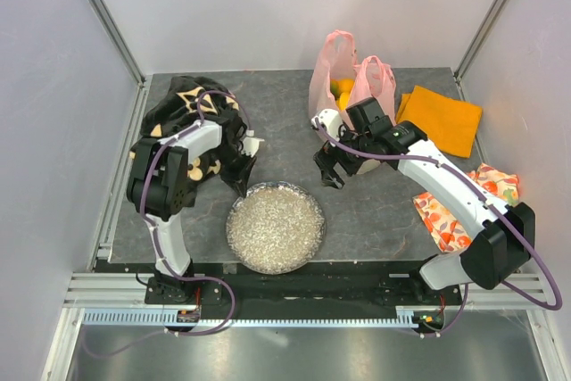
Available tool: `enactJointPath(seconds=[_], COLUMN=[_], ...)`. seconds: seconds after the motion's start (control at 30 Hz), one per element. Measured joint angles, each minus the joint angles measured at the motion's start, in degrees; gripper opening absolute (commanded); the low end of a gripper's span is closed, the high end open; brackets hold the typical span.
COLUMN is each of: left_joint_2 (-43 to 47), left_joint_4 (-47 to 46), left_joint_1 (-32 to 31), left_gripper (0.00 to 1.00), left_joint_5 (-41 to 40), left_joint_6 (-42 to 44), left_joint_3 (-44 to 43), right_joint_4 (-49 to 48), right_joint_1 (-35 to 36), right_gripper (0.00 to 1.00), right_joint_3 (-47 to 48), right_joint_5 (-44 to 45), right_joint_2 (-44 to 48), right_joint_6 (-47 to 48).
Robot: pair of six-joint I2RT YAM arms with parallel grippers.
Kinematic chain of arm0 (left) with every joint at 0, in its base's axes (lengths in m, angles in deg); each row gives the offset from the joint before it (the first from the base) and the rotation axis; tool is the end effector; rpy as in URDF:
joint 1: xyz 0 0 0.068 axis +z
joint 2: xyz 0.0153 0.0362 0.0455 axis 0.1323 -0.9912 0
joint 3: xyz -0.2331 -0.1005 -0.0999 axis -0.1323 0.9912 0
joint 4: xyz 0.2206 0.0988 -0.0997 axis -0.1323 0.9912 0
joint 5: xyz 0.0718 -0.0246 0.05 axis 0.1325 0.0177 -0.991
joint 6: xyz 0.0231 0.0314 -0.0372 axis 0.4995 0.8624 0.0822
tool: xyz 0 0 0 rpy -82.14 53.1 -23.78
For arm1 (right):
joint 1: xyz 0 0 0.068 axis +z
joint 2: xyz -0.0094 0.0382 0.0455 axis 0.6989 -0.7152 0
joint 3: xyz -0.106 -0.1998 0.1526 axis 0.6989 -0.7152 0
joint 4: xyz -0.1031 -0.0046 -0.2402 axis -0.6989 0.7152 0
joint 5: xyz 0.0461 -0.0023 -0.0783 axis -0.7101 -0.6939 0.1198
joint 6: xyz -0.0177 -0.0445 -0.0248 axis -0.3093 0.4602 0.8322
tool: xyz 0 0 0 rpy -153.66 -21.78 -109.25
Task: Take the fake fruits out of the plastic bag
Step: Move the plate to the center of the board.
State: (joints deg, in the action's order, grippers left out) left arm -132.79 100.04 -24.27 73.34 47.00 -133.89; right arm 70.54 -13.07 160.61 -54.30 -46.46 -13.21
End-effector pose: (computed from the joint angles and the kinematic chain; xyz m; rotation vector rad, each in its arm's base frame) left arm 0.3257 -0.1110 0.1583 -0.8672 -2.9404 0.5755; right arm 0.2472 0.1652 0.3170 -1.1491 2.2209 0.5722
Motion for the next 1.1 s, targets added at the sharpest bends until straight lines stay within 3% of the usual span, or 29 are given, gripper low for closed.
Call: enactJointPath(seconds=[0.47, 0.83, 1.0, 1.03, 1.1], left_joint_2=[-8.9, -18.0, -18.1, -17.8, -15.7], left_joint_4=[1.0, 0.7, -0.2, -0.1, 0.6], left_joint_1=[-0.2, -1.6, -1.0, -0.6, 0.8], left_gripper=[0.02, 0.02, 0.35, 0.5, 0.57], left_joint_5=[13.3, 20.7, 21.6, 22.1, 23.0], left_joint_6=[-7.8, -11.1, -10.9, -11.0, -10.6], left_joint_3=[-8.1, -20.8, -20.9, -20.7, -19.4], right_joint_4=[0.1, 3.4, 4.3, 4.8, 5.4], right_joint_1=[-0.8, -1.1, -1.1, -1.1, -1.1], right_gripper=[0.98, 0.98, 0.98, 0.98, 0.98], right_joint_3=[-1.4, 0.8, 4.0, 5.1, 8.2], right_joint_5=[1.6, 2.4, 2.9, 3.0, 3.2], right_joint_2=[0.6, -0.6, -2.1, -2.2, -2.2], right_joint_6=[0.7, 1.5, 1.5, 1.5, 1.2])
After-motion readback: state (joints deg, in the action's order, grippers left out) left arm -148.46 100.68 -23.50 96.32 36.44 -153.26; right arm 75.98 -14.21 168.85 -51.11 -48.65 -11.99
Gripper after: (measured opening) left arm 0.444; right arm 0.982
